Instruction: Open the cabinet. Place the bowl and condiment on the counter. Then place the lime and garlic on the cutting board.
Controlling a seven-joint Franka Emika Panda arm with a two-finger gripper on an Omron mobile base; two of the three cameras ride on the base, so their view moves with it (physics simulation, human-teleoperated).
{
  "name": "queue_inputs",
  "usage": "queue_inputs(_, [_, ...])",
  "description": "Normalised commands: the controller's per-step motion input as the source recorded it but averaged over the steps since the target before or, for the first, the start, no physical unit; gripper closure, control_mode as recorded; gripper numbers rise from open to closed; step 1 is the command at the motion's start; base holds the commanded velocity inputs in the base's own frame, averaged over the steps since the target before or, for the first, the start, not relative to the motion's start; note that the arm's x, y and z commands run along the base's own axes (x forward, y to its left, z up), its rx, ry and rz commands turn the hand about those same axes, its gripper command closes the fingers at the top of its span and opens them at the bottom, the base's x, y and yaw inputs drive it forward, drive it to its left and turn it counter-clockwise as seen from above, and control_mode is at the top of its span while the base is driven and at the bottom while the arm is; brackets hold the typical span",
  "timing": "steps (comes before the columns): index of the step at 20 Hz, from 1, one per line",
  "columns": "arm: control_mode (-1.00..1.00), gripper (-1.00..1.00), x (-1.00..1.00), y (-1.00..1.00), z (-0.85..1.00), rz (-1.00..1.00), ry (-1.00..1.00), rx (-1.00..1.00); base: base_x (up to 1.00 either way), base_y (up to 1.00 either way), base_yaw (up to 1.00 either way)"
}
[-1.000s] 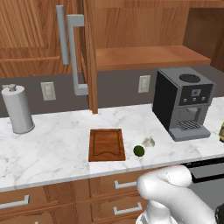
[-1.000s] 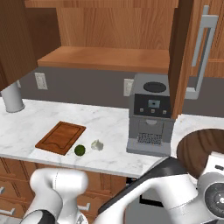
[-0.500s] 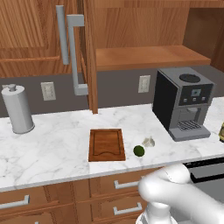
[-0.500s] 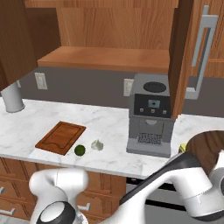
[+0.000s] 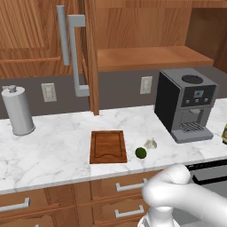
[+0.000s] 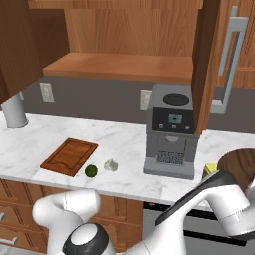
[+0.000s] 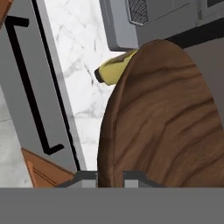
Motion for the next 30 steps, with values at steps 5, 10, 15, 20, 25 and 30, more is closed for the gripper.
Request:
queue_inputs(5, [-1.0, 1.0, 0.29, -0.4, -0.29, 0.01, 0.0, 0.05, 0.0, 0.0, 0.0])
queue_inputs(10, [-1.0, 1.0, 0.31, -0.4, -0.31, 0.02, 0.0, 0.05, 0.0, 0.0, 0.0])
queue_inputs(15, [-1.0, 1.0, 0.31, -0.36, -0.31, 0.04, 0.0, 0.05, 0.0, 0.0, 0.0])
queue_inputs(20, [-1.0, 1.0, 0.27, -0.33, -0.34, 0.05, 0.0, 0.04, 0.0, 0.0, 0.0])
queue_inputs(25, [-1.0, 1.0, 0.25, -0.27, -0.28, 0.04, 0.0, 0.03, 0.0, 0.0, 0.0])
queue_inputs(30, [-1.0, 1.0, 0.32, -0.17, -0.13, 0.03, 0.0, 0.02, 0.0, 0.0, 0.0])
